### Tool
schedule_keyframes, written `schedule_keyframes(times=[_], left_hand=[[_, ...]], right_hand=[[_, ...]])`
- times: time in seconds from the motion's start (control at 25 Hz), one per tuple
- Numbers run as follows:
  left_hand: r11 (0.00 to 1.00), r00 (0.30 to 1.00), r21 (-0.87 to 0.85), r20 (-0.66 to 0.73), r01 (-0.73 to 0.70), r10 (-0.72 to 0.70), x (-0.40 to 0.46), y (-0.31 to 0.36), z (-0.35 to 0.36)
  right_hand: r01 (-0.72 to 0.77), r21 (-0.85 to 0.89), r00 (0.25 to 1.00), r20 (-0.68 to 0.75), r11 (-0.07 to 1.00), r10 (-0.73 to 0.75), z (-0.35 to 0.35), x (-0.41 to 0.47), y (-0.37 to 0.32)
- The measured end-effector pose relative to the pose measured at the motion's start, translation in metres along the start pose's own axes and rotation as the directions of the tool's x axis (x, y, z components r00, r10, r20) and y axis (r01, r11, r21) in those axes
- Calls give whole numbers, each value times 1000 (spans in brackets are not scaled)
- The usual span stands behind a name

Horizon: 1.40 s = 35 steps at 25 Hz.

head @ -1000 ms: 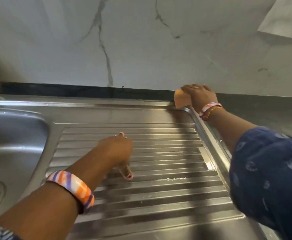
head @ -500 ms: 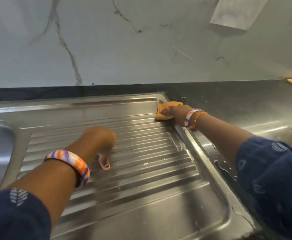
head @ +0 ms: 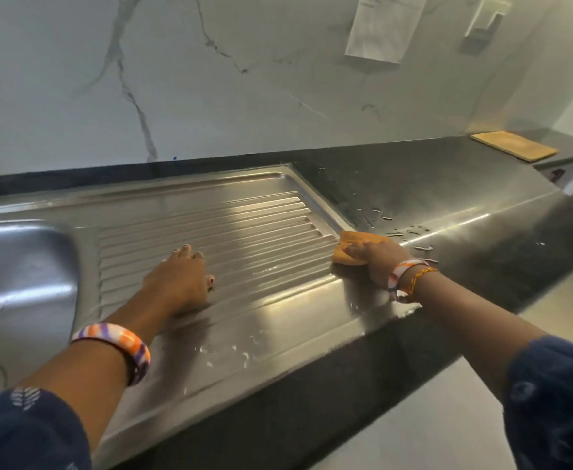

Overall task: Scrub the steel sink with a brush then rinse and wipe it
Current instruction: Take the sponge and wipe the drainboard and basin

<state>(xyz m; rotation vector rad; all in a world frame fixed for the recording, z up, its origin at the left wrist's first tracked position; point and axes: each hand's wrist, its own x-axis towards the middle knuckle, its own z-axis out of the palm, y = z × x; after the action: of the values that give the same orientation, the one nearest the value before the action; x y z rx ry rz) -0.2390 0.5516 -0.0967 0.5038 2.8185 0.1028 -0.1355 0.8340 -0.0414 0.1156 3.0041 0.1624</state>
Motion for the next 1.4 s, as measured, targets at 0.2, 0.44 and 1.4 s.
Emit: schedule_keyframes(times=[0.2,0.44,1.4], left_hand=[[996,996,21,-9,92,-91,-51,-45,-2],[966,969,-163,177,201,-172,-136,-110,1],[898,910,-154,122,413,-397,-211,-162,26]], right_hand=[[-224,-69,974,14,972,226,17,-63,-31],[-283,-213,945,107,935,311,3,-99,-124],[-275,775,934,76,568,349,-44,-85,-128]])
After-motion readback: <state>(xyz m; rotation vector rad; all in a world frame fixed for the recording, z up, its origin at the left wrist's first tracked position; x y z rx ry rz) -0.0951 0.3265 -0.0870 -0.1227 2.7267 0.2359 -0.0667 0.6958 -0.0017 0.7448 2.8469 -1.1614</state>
